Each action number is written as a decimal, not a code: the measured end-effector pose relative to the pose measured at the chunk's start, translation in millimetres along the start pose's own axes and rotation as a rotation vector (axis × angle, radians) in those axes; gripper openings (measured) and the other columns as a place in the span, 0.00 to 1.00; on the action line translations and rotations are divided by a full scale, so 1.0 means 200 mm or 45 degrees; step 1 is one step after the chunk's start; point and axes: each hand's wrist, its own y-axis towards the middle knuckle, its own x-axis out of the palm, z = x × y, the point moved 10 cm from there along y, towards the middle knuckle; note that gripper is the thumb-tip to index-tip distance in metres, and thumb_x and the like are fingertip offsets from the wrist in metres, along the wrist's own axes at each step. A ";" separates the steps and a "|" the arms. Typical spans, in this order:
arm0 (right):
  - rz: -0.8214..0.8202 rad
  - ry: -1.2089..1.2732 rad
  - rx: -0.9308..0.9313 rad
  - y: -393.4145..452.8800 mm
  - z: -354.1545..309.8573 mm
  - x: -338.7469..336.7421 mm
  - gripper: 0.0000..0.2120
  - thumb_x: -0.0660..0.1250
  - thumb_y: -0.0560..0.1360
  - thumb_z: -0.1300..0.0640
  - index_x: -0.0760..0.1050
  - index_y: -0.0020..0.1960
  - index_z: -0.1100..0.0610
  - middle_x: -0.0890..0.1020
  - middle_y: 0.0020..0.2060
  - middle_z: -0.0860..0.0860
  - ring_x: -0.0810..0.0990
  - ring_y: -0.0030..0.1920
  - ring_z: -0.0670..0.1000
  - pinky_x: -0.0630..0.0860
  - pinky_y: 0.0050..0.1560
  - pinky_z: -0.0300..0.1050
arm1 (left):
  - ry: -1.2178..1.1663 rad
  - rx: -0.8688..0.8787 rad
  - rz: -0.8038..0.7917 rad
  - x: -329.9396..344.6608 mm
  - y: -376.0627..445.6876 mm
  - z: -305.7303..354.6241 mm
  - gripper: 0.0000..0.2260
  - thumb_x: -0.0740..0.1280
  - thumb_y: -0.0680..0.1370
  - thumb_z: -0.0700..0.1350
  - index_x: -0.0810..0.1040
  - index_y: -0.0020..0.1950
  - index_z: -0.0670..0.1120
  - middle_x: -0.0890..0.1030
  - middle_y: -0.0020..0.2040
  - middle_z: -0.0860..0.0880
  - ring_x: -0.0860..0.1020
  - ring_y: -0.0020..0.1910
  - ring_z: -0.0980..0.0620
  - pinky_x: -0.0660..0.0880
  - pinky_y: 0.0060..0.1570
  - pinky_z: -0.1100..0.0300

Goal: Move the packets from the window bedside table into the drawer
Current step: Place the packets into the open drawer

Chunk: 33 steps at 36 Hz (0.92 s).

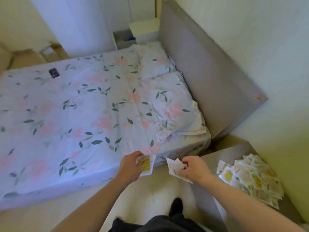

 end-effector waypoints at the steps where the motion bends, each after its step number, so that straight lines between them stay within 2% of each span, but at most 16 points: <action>1: -0.003 -0.022 -0.056 0.03 -0.13 0.03 0.14 0.69 0.68 0.46 0.75 0.32 0.56 0.77 0.27 0.49 0.74 0.29 0.49 0.71 0.31 0.45 | -0.015 -0.050 0.026 -0.07 -0.03 -0.11 0.09 0.65 0.78 0.42 0.82 0.52 0.52 0.84 0.44 0.48 0.81 0.44 0.44 0.74 0.38 0.58; 5: -0.018 -0.044 -0.339 0.07 -0.70 0.21 0.17 0.67 0.68 0.51 0.63 0.27 0.54 0.65 0.22 0.50 0.61 0.28 0.49 0.59 0.28 0.42 | -0.015 -0.157 0.099 -0.35 -0.17 -0.56 0.10 0.64 0.78 0.42 0.80 0.54 0.54 0.83 0.48 0.48 0.80 0.47 0.45 0.71 0.39 0.60; 8: -0.103 -0.086 -0.465 0.07 -1.11 0.41 0.13 0.63 0.67 0.54 0.63 0.28 0.56 0.64 0.25 0.50 0.61 0.29 0.50 0.56 0.30 0.47 | -0.027 -0.234 0.179 -0.58 -0.30 -0.91 0.11 0.63 0.79 0.42 0.80 0.57 0.54 0.83 0.51 0.47 0.80 0.49 0.44 0.69 0.40 0.61; 11: -0.182 -0.100 -0.535 0.06 -1.50 0.62 0.15 0.65 0.67 0.58 0.59 0.29 0.54 0.63 0.27 0.51 0.59 0.29 0.49 0.52 0.30 0.44 | -0.061 -0.296 0.255 -0.81 -0.42 -1.26 0.13 0.63 0.78 0.40 0.80 0.58 0.53 0.83 0.53 0.47 0.80 0.51 0.44 0.74 0.41 0.59; 14: -0.240 -0.094 -0.552 0.03 -1.87 0.80 0.13 0.67 0.66 0.60 0.62 0.31 0.54 0.64 0.29 0.51 0.60 0.30 0.48 0.52 0.31 0.42 | -0.058 -0.365 0.327 -1.05 -0.54 -1.57 0.15 0.63 0.77 0.39 0.80 0.61 0.52 0.84 0.54 0.46 0.80 0.50 0.44 0.75 0.42 0.58; 17: -0.292 -0.153 -0.601 -0.01 -2.23 0.96 0.11 0.69 0.67 0.59 0.65 0.33 0.56 0.67 0.31 0.51 0.63 0.31 0.49 0.55 0.31 0.44 | -0.123 -0.461 0.410 -1.27 -0.67 -1.87 0.15 0.64 0.77 0.38 0.80 0.60 0.52 0.84 0.52 0.46 0.79 0.45 0.46 0.77 0.42 0.57; 20: -0.356 -0.253 -0.692 -0.02 -2.58 1.12 0.09 0.69 0.68 0.58 0.73 0.40 0.64 0.73 0.34 0.54 0.67 0.33 0.50 0.58 0.32 0.45 | -0.150 -0.544 0.499 -1.48 -0.77 -2.13 0.15 0.65 0.77 0.38 0.79 0.60 0.52 0.84 0.52 0.46 0.81 0.49 0.44 0.78 0.46 0.55; 22: -0.411 -0.290 -0.749 -0.02 -2.80 1.22 0.10 0.70 0.70 0.56 0.77 0.46 0.63 0.80 0.41 0.58 0.70 0.34 0.49 0.61 0.32 0.44 | -0.155 -0.595 0.555 -1.61 -0.83 -2.28 0.14 0.65 0.77 0.39 0.79 0.61 0.52 0.84 0.52 0.47 0.81 0.51 0.44 0.75 0.44 0.57; 24: -0.457 -0.340 -0.814 -0.04 -3.04 1.30 0.10 0.71 0.72 0.55 0.80 0.51 0.59 0.83 0.46 0.55 0.74 0.36 0.49 0.64 0.31 0.41 | -0.171 -0.649 0.605 -1.73 -0.88 -2.44 0.15 0.65 0.78 0.39 0.78 0.63 0.51 0.84 0.53 0.47 0.81 0.52 0.44 0.71 0.43 0.59; 26: -0.497 -0.387 -0.865 -0.07 -3.23 1.35 0.02 0.71 0.73 0.54 0.78 0.44 0.51 0.80 0.39 0.49 0.75 0.34 0.47 0.61 0.28 0.37 | -0.193 -0.674 0.637 -1.84 -0.92 -2.54 0.16 0.64 0.77 0.39 0.78 0.64 0.50 0.84 0.54 0.47 0.81 0.52 0.44 0.71 0.43 0.60; 28: -0.523 -0.392 -0.932 -0.08 -3.48 1.44 0.15 0.70 0.74 0.56 0.66 0.35 0.47 0.70 0.32 0.44 0.68 0.30 0.43 0.58 0.28 0.37 | -0.214 -0.726 0.675 -1.96 -0.97 -2.71 0.16 0.64 0.77 0.39 0.78 0.64 0.50 0.84 0.53 0.47 0.81 0.50 0.45 0.70 0.41 0.60; 29: -0.535 -0.410 -0.960 -0.07 -3.60 1.50 0.17 0.70 0.73 0.56 0.63 0.34 0.47 0.69 0.32 0.45 0.67 0.29 0.44 0.58 0.28 0.38 | -0.221 -0.755 0.695 -2.03 -1.00 -2.79 0.16 0.64 0.77 0.40 0.78 0.64 0.51 0.84 0.52 0.47 0.82 0.49 0.45 0.71 0.40 0.60; 31: -0.577 -0.442 -1.012 -0.06 -3.84 1.61 0.17 0.70 0.72 0.56 0.63 0.34 0.46 0.71 0.34 0.44 0.69 0.30 0.44 0.60 0.29 0.38 | -0.225 -0.804 0.739 -2.15 -1.04 -2.95 0.16 0.65 0.77 0.41 0.78 0.64 0.52 0.85 0.53 0.47 0.82 0.49 0.45 0.76 0.42 0.57; 33: -0.610 -0.479 -1.069 -0.05 -4.06 1.72 0.17 0.70 0.72 0.56 0.64 0.35 0.44 0.71 0.36 0.43 0.71 0.32 0.43 0.61 0.29 0.37 | -0.252 -0.870 0.773 -2.26 -1.10 -3.11 0.17 0.64 0.77 0.41 0.78 0.65 0.52 0.84 0.55 0.47 0.82 0.51 0.44 0.76 0.43 0.57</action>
